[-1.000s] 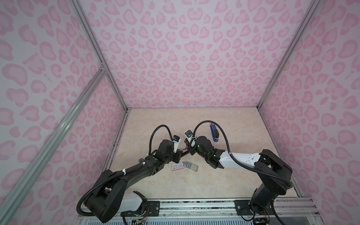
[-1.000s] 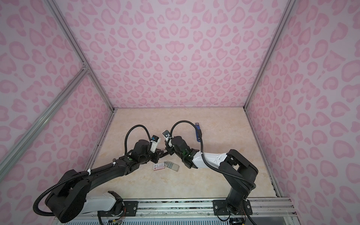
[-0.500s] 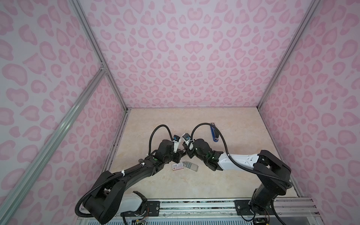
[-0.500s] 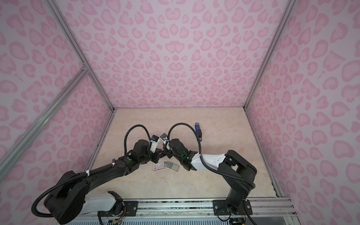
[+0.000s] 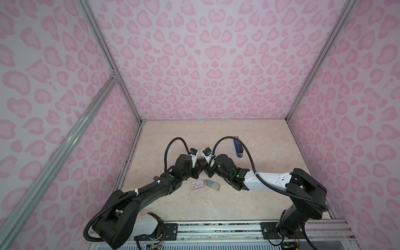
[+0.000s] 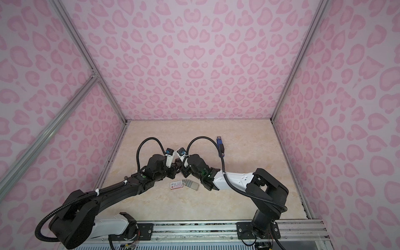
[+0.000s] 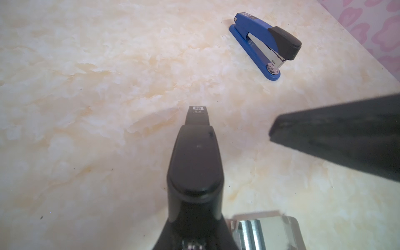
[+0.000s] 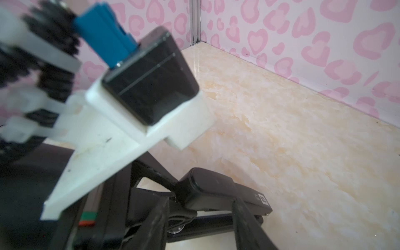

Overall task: Load the staples into the stapler
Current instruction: 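Release the closed black stapler with both grippers and lift away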

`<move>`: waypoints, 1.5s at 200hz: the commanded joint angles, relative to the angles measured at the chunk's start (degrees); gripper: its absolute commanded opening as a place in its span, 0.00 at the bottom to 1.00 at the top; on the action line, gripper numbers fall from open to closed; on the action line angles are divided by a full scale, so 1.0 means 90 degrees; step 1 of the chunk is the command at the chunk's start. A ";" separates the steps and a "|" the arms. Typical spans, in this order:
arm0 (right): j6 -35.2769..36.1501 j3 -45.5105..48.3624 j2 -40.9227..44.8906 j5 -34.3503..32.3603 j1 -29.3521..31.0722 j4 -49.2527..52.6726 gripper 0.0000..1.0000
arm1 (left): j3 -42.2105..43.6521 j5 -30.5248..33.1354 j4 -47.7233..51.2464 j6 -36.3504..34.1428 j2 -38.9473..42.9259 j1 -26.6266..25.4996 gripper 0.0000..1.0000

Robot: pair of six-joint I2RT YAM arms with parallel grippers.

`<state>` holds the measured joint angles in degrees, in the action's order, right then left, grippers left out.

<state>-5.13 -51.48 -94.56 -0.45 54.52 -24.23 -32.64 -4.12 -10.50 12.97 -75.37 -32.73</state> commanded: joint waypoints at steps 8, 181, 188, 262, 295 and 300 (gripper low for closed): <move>-0.0253 0.0249 0.0118 0.0172 -0.0111 0.0000 0.50 | -0.0113 0.0266 -0.0599 0.0025 -0.0131 -0.0016 0.11; -0.1051 0.2086 0.1152 -0.0482 -0.1176 -0.0394 0.49 | -0.0307 0.1536 -0.0200 0.0028 -0.0953 -0.0621 0.43; -0.1058 0.2093 0.1170 -0.0469 -0.1175 -0.0384 0.49 | -0.0289 0.1574 -0.0088 0.0102 -0.0797 -0.0621 0.45; -0.1237 0.2029 0.1461 -0.0160 -0.1175 0.0150 0.49 | -0.3102 0.1345 0.3610 0.0136 -0.1832 -0.0494 0.63; -0.1315 0.2028 0.1787 -0.0029 -0.1166 0.0511 0.49 | -0.4212 0.1228 0.4662 0.0066 -0.2669 -0.0484 0.63; -0.1315 0.2046 0.1827 -0.0015 -0.1167 0.0528 0.49 | -0.4350 0.1256 0.4796 0.0064 -0.2776 -0.0484 0.63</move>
<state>-15.97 -33.32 -79.46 -1.52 43.97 -21.98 -66.72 8.14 21.23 13.78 -96.88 -37.08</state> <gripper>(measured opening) 0.490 0.632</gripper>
